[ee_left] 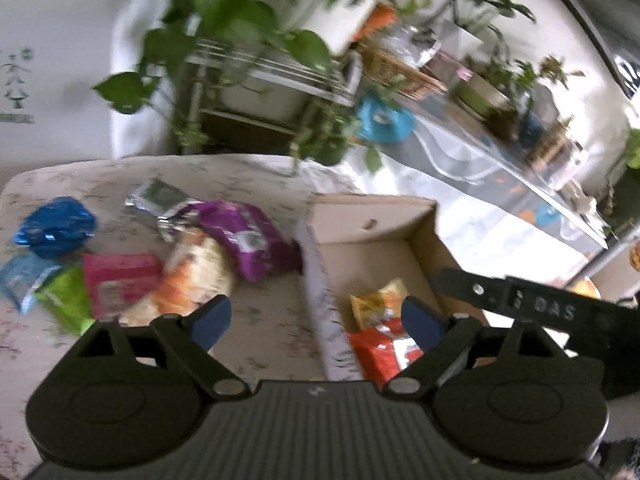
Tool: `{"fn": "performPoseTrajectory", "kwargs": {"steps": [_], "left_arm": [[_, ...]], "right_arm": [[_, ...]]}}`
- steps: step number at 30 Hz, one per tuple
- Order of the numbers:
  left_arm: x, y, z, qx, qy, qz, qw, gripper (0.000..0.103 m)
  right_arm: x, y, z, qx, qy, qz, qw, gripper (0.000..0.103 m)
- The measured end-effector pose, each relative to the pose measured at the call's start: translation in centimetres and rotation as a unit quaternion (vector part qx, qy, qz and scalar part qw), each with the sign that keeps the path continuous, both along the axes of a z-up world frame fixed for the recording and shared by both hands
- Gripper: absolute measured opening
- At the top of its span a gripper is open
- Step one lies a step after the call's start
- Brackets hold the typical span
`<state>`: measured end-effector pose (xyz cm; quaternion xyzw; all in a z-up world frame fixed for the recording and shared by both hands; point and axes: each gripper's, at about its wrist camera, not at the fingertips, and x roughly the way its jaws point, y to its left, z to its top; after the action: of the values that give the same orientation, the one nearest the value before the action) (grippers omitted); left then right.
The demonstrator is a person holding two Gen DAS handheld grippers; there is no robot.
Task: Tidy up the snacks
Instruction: 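Move the left tool to the blue foil packet while the right tool approaches the croissant packet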
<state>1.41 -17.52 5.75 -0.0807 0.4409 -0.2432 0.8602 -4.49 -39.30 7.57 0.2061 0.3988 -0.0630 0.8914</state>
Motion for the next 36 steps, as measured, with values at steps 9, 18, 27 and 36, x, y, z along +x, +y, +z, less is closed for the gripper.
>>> {"fn": "performPoseTrajectory", "kwargs": {"steps": [9, 18, 27, 36], "left_arm": [[1.6, 5.3, 0.5, 0.015, -0.007, 0.055, 0.9983, 0.092], [3.0, 9.5, 0.4, 0.017, 0.001, 0.104, 0.9945, 0.092], [4.8, 13.7, 0.0, 0.017, 0.006, 0.157, 0.9875, 0.092], [8.4, 16.6, -2.5, 0.003, 0.050, 0.203, 0.9779, 0.092]], "right_arm": [[1.5, 3.5, -0.1, 0.008, 0.000, 0.046, 0.999, 0.073], [3.2, 6.8, -0.6, 0.011, 0.011, 0.082, 0.997, 0.076], [4.5, 9.4, -1.2, 0.033, 0.026, 0.096, 0.995, 0.083], [6.4, 10.9, -2.6, 0.096, 0.053, 0.072, 0.991, 0.088]]}}
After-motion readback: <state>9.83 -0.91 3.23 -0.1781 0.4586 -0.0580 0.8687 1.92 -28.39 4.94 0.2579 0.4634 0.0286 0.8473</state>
